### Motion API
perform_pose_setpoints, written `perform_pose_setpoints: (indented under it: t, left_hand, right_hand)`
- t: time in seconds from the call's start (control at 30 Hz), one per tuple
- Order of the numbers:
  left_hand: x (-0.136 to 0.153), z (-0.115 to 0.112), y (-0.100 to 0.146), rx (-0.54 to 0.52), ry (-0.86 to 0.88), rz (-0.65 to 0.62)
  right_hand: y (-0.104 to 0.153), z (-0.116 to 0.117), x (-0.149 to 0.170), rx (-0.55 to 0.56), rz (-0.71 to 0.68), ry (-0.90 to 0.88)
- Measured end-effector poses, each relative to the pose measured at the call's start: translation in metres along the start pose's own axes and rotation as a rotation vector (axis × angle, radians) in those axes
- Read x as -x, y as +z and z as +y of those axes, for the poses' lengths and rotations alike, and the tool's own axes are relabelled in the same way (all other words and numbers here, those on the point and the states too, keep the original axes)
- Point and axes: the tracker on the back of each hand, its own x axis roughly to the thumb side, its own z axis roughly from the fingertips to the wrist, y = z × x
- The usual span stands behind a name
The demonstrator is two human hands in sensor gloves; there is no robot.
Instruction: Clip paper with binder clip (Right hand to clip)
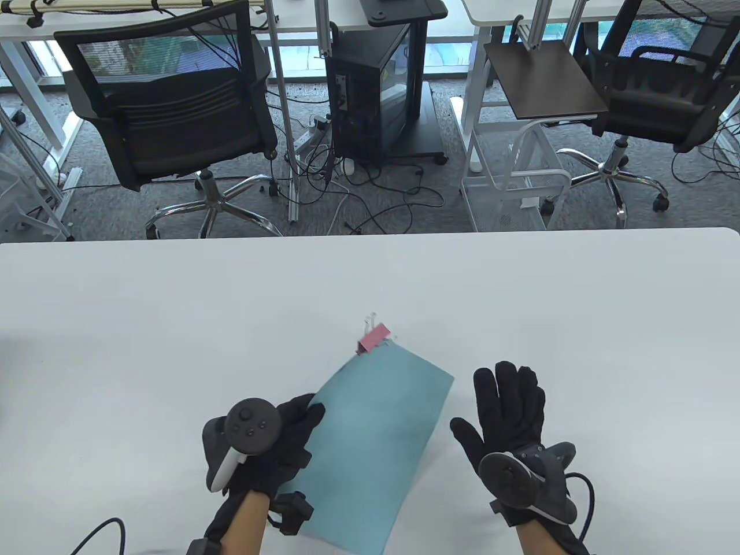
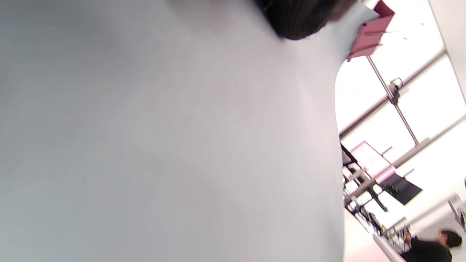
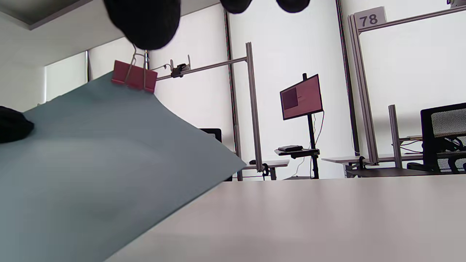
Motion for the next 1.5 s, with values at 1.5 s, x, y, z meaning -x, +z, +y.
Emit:
perform_pose_setpoints:
  t: [1.5]
  left_hand:
    - [-0.062,0.008,0.045,-0.368,-0.849,-0.24]
  right_hand:
    - [-0.002,0.01,0.023,0.015,0.089,0.07]
